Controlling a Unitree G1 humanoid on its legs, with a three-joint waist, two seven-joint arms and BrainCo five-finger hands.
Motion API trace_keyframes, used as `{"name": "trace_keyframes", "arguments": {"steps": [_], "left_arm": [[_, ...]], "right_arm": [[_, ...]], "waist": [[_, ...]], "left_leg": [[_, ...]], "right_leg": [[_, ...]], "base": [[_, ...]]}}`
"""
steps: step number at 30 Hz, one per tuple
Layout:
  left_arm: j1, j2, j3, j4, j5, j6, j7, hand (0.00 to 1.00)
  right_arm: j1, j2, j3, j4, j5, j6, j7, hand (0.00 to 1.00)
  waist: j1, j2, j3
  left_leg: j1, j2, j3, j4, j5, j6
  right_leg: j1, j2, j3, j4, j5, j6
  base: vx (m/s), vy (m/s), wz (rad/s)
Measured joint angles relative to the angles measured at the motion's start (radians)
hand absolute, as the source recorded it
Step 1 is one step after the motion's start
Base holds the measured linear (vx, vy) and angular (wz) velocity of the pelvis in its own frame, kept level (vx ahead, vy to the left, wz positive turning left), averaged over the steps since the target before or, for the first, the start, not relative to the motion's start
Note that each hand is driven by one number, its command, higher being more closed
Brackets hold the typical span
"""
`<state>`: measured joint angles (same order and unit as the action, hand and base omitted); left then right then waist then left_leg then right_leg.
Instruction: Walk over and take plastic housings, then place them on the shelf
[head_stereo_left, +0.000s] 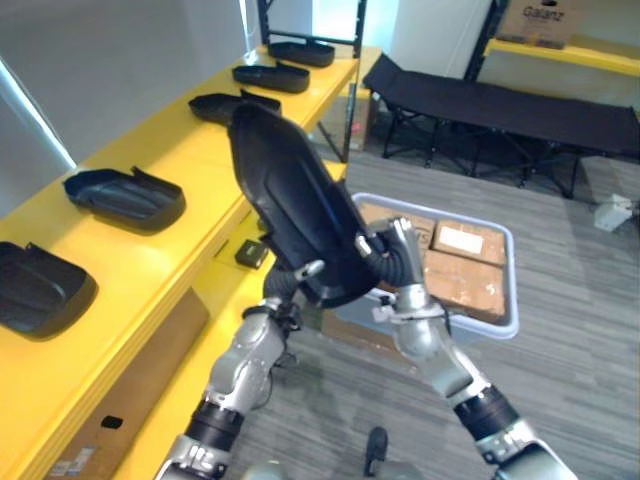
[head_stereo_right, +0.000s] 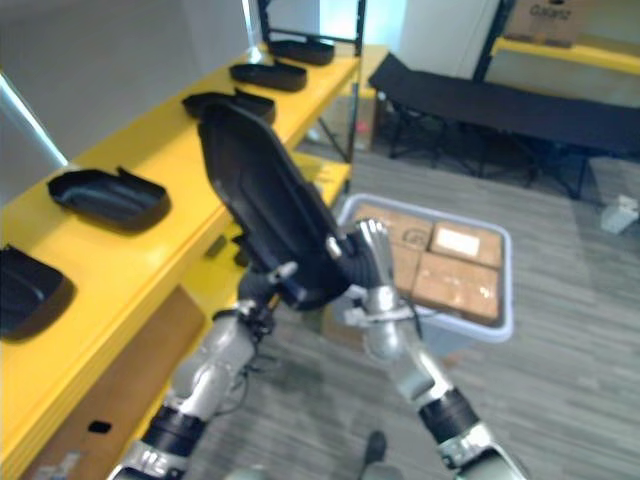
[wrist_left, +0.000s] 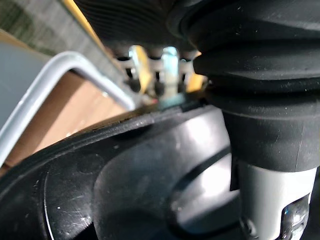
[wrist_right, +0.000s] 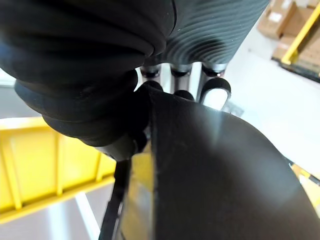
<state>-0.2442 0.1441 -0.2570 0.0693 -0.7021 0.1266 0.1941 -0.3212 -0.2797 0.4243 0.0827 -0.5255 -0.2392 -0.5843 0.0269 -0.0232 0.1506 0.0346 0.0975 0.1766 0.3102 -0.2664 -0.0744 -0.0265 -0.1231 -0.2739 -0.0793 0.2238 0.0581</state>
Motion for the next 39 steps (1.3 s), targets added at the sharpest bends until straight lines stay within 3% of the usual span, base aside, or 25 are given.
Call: {"name": "trace_keyframes", "arguments": {"steps": [1, 2, 8, 11, 26, 27, 34, 39], "left_arm": [[0.000, 0.000, 0.000, 0.000, -0.006, -0.006, 0.001, 0.00], [0.000, -0.001, 0.000, 0.000, -0.008, -0.018, 0.002, 1.00], [0.002, -0.017, 0.002, -0.001, -0.078, -0.082, 0.087, 1.00], [0.004, -0.038, 0.009, -0.002, -0.083, -0.099, 0.093, 1.00], [0.034, -0.043, 0.016, -0.012, -0.065, -0.103, 0.049, 1.00], [0.037, -0.043, 0.014, -0.012, -0.065, -0.103, 0.043, 1.00], [0.054, -0.037, 0.007, -0.020, -0.055, -0.110, 0.017, 1.00], [0.057, -0.035, -0.003, -0.077, 0.135, -0.166, 0.048, 1.00]], "right_arm": [[0.002, 0.000, 0.001, 0.000, 0.000, -0.002, 0.001, 1.00], [0.006, 0.002, 0.007, 0.002, 0.000, -0.005, 0.002, 1.00], [0.045, 0.021, 0.022, 0.008, 0.001, -0.021, 0.019, 1.00], [0.054, 0.024, 0.027, 0.010, 0.002, -0.021, 0.017, 1.00], [0.093, 0.029, 0.049, 0.007, 0.029, -0.071, -0.004, 1.00], [0.099, 0.030, 0.049, 0.007, 0.042, -0.079, -0.004, 0.00], [0.128, 0.032, 0.063, -0.004, 0.109, -0.159, -0.004, 0.00], [0.153, 0.032, 0.064, -0.037, 0.203, -0.188, 0.000, 0.00]], "waist": [[0.000, 0.000, 0.000], [0.000, 0.000, 0.000], [0.001, 0.000, 0.000], [0.001, 0.000, 0.000], [-0.003, 0.007, -0.024], [-0.003, 0.008, -0.028], [-0.012, 0.008, -0.028], [-0.014, 0.008, -0.028]], "left_leg": [[0.000, -0.001, 0.000, 0.000, 0.000, 0.000], [0.000, -0.001, 0.000, 0.000, 0.000, 0.000], [0.000, -0.001, 0.000, -0.002, 0.000, 0.000], [0.000, 0.000, 0.001, -0.002, 0.000, 0.000], [0.001, -0.001, 0.008, -0.008, 0.000, 0.000], [0.003, -0.001, 0.010, -0.009, 0.000, 0.000], [0.016, -0.002, 0.030, -0.013, -0.001, 0.001], [0.015, -0.001, 0.032, -0.013, -0.001, 0.000]], "right_leg": [[0.000, 0.000, 0.000, 0.000, 0.000, 0.000], [0.000, -0.001, 0.000, 0.000, 0.001, 0.001], [0.001, -0.001, 0.000, 0.000, -0.001, -0.001], [0.000, 0.000, 0.000, 0.000, -0.002, -0.003], [-0.006, 0.002, 0.007, 0.000, -0.002, -0.006], [-0.006, 0.002, 0.009, 0.000, -0.001, -0.006], [-0.009, 0.002, 0.030, -0.001, -0.005, -0.013], [-0.011, 0.004, 0.032, -0.002, -0.006, -0.013]], "base": [[0.00, 0.000, 0.00], [0.00, 0.000, 0.00], [0.00, 0.000, 0.00], [0.00, 0.000, 0.00], [0.00, 0.000, 0.00], [0.00, 0.000, -0.04], [-0.02, 0.007, -0.09], [-0.01, -0.001, 0.00]]}}
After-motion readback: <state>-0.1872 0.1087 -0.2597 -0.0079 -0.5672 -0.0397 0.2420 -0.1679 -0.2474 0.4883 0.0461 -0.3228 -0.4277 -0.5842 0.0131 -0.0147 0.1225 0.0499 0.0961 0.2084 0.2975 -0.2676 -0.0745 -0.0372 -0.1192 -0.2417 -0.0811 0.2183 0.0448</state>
